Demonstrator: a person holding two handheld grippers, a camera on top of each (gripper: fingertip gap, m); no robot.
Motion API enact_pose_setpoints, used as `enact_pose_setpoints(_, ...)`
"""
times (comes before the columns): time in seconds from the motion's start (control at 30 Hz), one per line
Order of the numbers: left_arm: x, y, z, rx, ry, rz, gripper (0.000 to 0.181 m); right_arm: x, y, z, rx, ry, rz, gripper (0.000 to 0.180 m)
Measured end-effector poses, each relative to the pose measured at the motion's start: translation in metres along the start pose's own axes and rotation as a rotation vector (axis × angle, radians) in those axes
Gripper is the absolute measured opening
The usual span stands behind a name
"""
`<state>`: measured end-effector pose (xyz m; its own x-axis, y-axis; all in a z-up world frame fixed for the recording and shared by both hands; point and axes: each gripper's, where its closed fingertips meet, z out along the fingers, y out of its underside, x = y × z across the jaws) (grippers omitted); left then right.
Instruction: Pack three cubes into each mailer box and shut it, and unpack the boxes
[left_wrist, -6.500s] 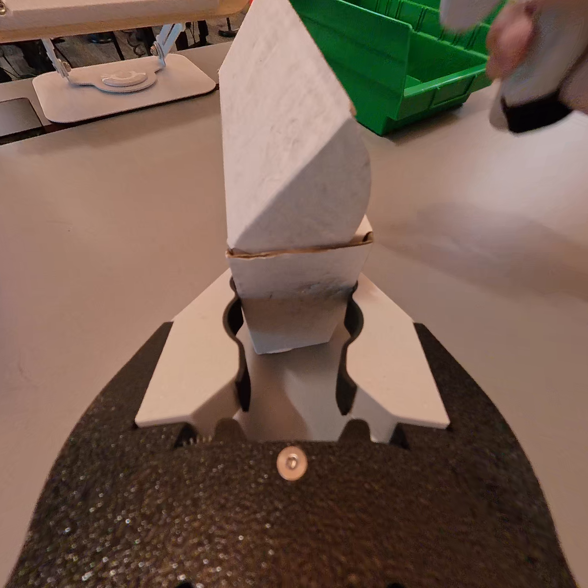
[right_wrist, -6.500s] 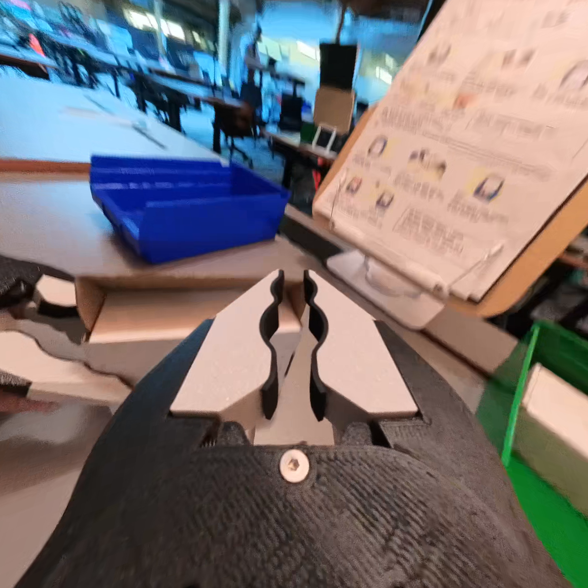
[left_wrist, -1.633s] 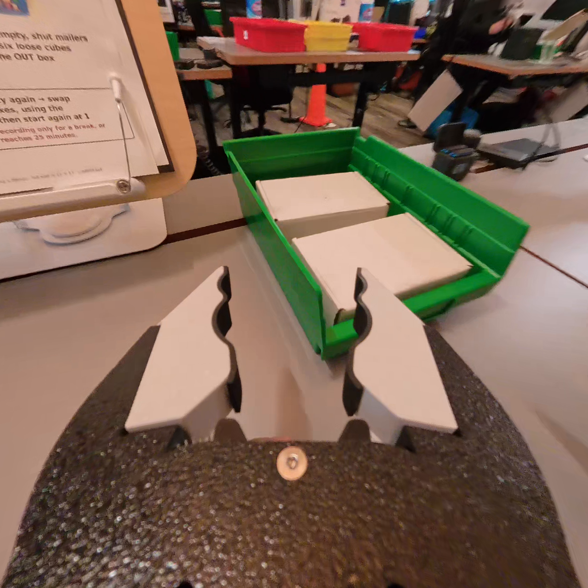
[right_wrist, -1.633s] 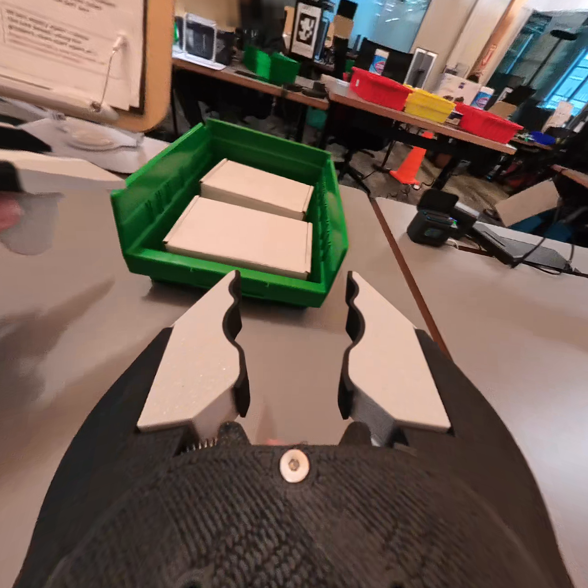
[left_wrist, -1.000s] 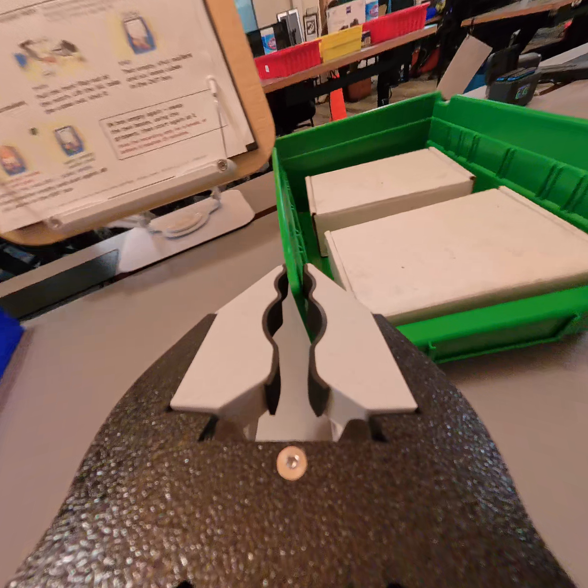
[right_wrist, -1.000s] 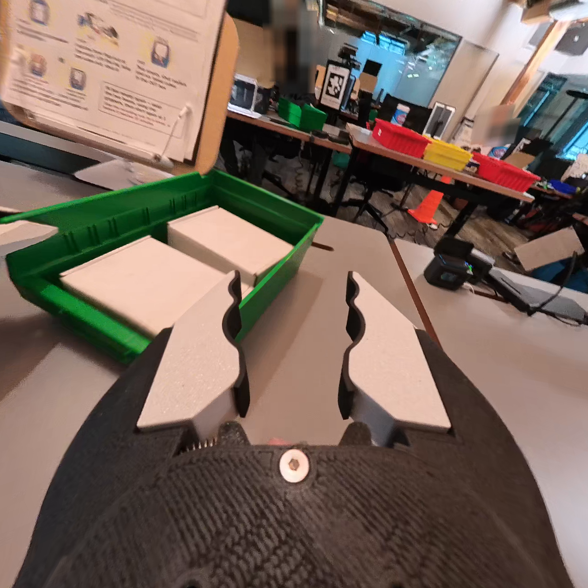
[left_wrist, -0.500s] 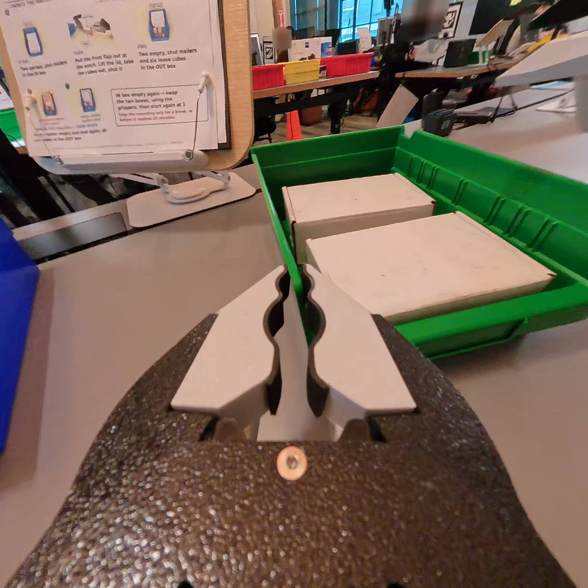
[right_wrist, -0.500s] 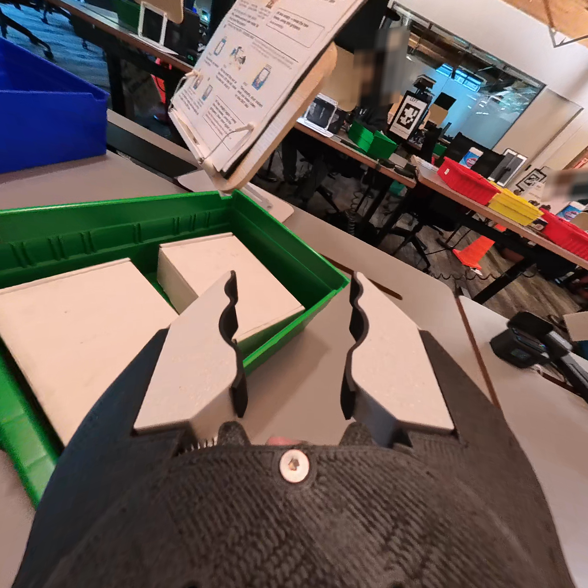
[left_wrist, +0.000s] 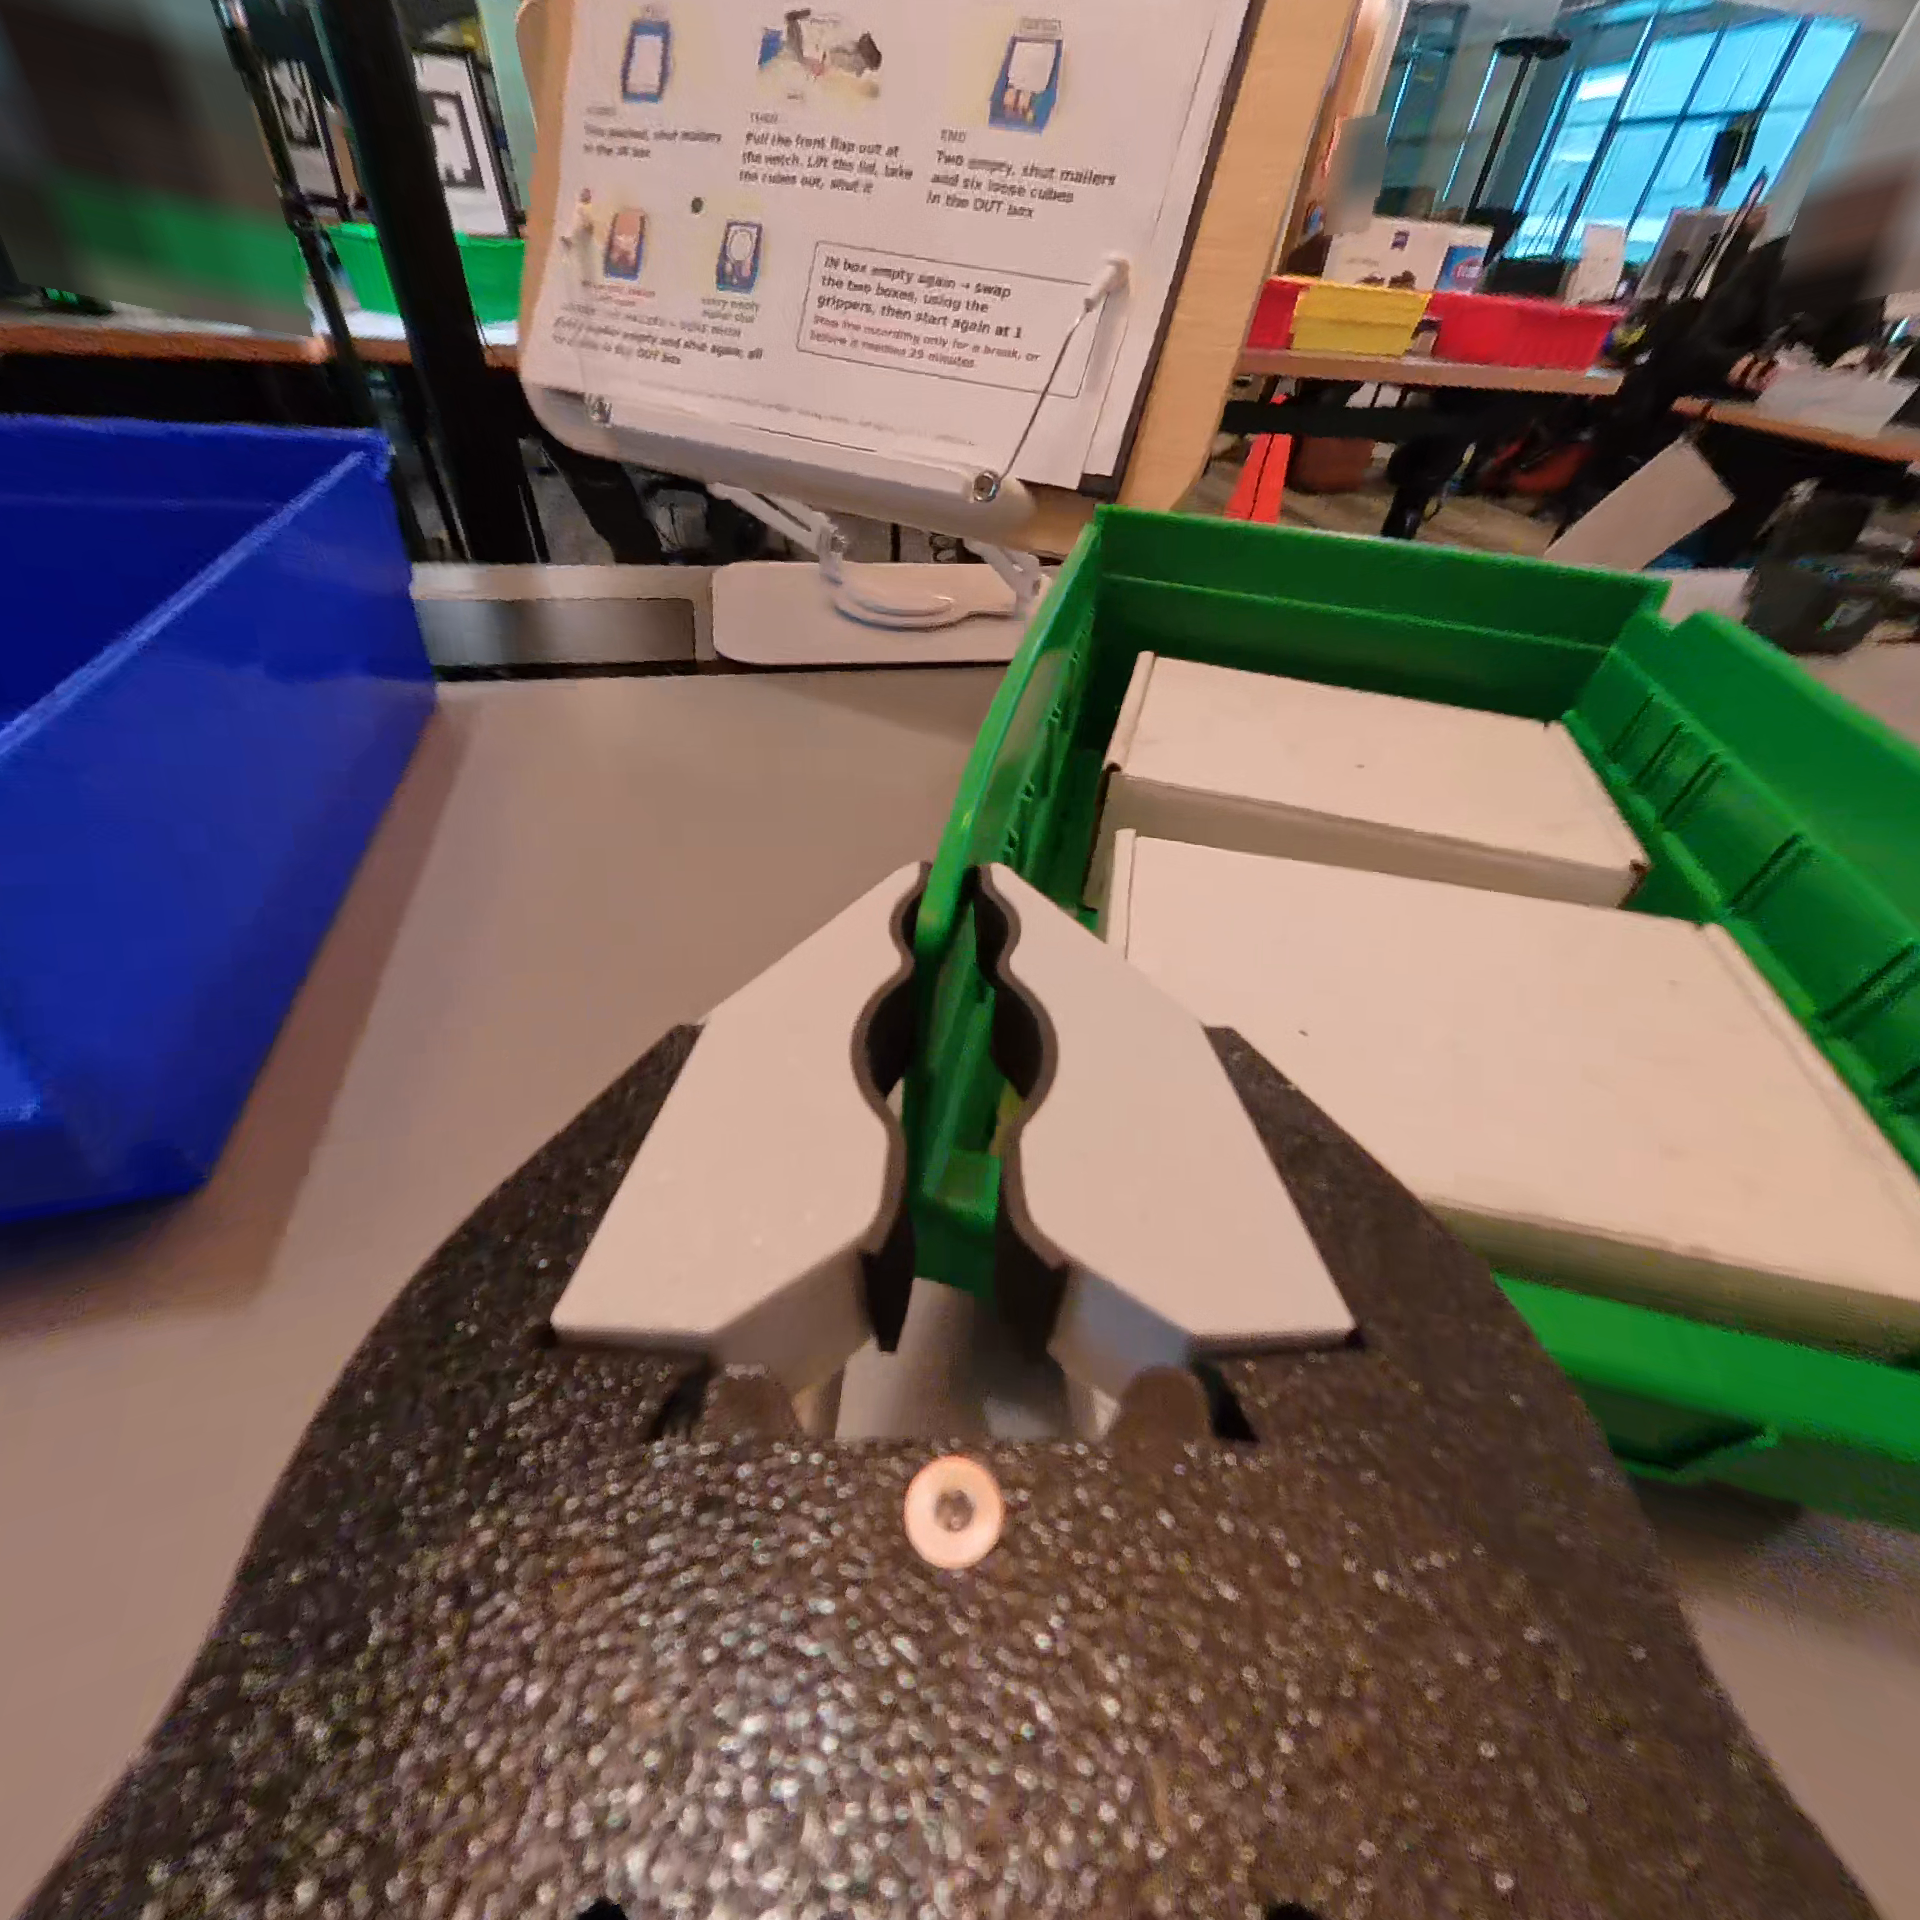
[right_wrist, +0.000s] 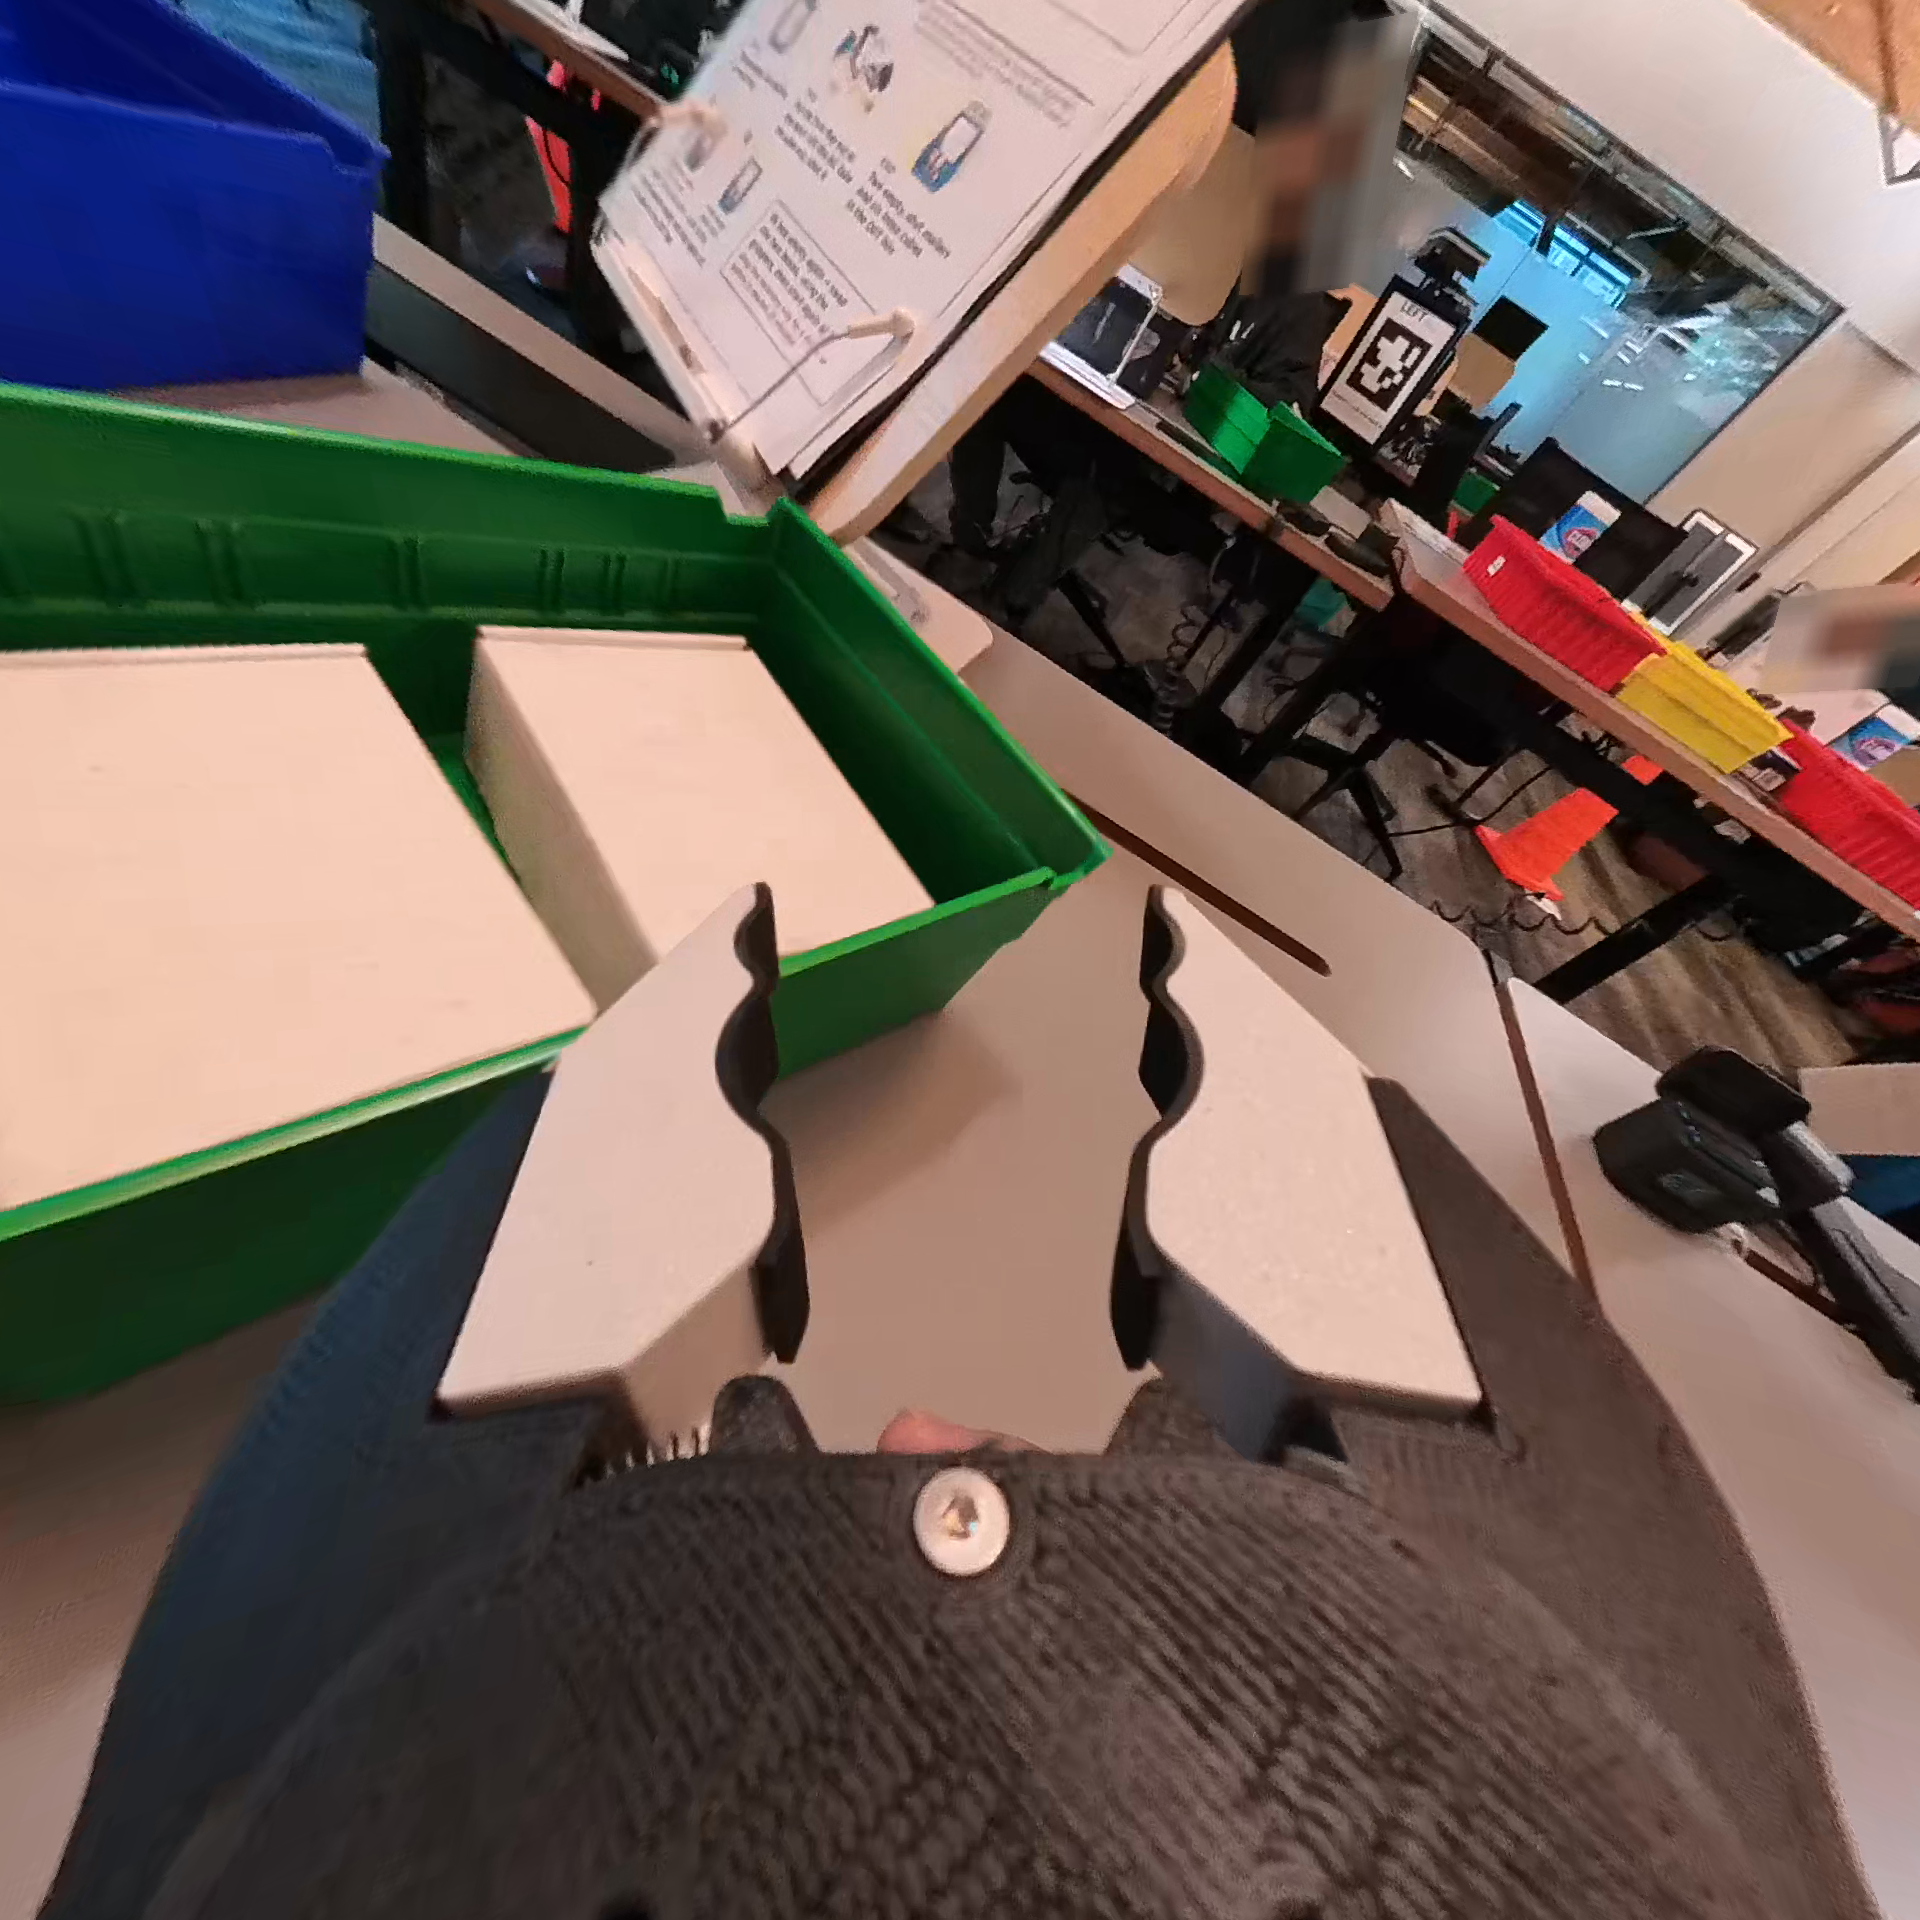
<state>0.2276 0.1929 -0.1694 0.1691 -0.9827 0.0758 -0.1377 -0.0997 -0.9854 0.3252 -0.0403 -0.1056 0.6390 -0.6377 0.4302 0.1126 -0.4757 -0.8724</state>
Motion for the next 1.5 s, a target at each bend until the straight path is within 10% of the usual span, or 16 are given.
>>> enact_pose_setpoints(0.67, 0.081, -0.005, 0.088, -0.060, 0.133, 0.052, 0.001, 0.029, 0.031, -0.004, -0.049, 0.017, 0.052, 0.070)
enact_pose_setpoints(1.13, -0.044, 0.012, -0.099, -0.064, 0.049, 0.000, 0.001, -0.045, -0.058, 0.000, 0.138, -0.256, 0.187, 0.094)
enact_pose_setpoints(1.37, -0.080, 0.020, -0.168, -0.044, -0.029, 0.095, 0.002, -0.158, -0.193, 0.111, 0.150, -0.599, 0.497, 0.096)
enact_pose_setpoints(1.5, -0.093, 0.023, -0.198, -0.026, -0.093, 0.075, 0.002, -0.229, -0.205, 0.207, -0.095, -0.574, 0.544, 0.099)
